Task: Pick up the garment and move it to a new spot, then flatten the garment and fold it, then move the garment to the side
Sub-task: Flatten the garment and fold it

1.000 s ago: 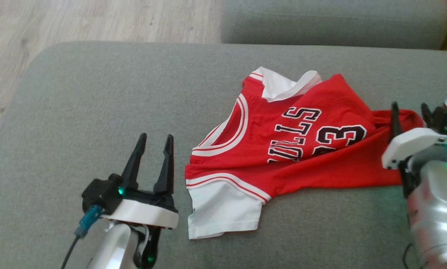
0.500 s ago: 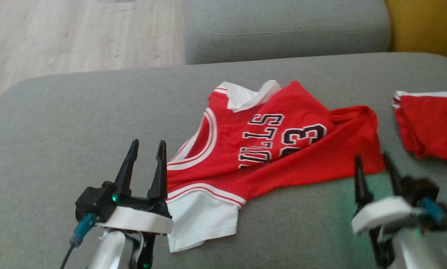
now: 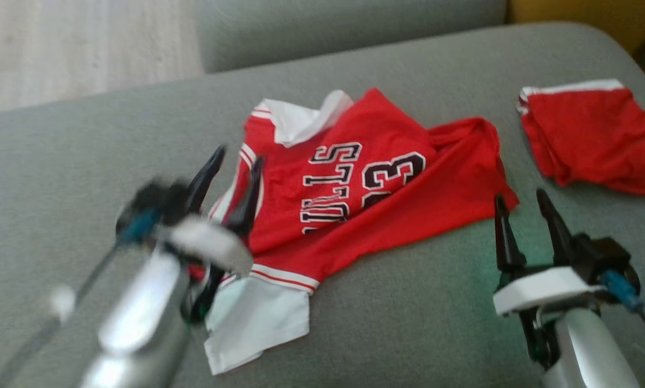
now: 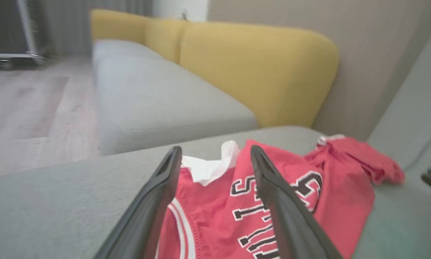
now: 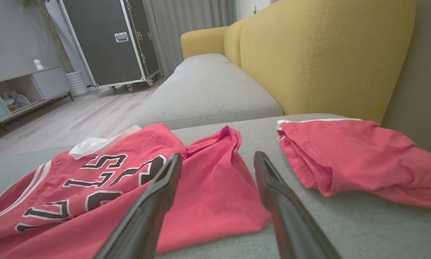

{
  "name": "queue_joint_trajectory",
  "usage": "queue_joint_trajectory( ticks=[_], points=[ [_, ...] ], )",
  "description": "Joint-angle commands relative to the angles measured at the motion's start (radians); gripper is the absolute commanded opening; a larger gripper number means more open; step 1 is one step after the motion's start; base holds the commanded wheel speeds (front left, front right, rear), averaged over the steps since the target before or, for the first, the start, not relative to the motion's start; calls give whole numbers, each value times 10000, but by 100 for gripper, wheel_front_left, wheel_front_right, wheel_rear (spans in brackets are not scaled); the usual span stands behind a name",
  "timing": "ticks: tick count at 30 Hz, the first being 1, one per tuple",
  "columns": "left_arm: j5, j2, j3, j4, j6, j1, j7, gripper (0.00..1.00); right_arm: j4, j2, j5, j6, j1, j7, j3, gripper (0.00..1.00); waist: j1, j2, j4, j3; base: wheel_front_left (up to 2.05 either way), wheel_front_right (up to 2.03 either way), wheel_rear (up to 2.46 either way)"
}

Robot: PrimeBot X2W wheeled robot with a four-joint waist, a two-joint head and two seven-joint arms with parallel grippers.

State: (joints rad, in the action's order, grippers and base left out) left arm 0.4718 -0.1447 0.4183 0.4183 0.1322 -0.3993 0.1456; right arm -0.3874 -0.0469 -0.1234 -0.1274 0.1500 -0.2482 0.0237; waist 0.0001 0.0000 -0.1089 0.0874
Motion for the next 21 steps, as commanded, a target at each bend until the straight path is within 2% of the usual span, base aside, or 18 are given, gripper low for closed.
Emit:
queue_joint_trajectory(
  ticks=[1,6,10,15,21],
  points=[
    [218,-474,215,-85,-15,-1220,-613,100,442,-35,-34,-33,650,-134,302,100,-1,0,-396,520,0,0,0],
    [1480,-1578,2067,842,-15,-3593,-3241,100,692,-34,-153,-33,1116,-135,451,100,-1,0,-845,1289,0,0,0],
    [2339,-2399,3422,1274,-15,-4906,-4735,100,799,-34,-344,-33,1400,-135,687,100,-1,0,-1241,1799,0,0,0],
    [3121,-3159,4863,1467,-15,-5977,-5236,100,887,-34,-591,-33,1588,-135,956,100,-1,0,-1608,2353,0,0,0],
    [3392,-3488,6097,2220,-15,-6807,-5119,100,1017,-34,-834,-33,1738,-135,1133,100,-1,0,-1942,2800,0,0,0]
  ],
)
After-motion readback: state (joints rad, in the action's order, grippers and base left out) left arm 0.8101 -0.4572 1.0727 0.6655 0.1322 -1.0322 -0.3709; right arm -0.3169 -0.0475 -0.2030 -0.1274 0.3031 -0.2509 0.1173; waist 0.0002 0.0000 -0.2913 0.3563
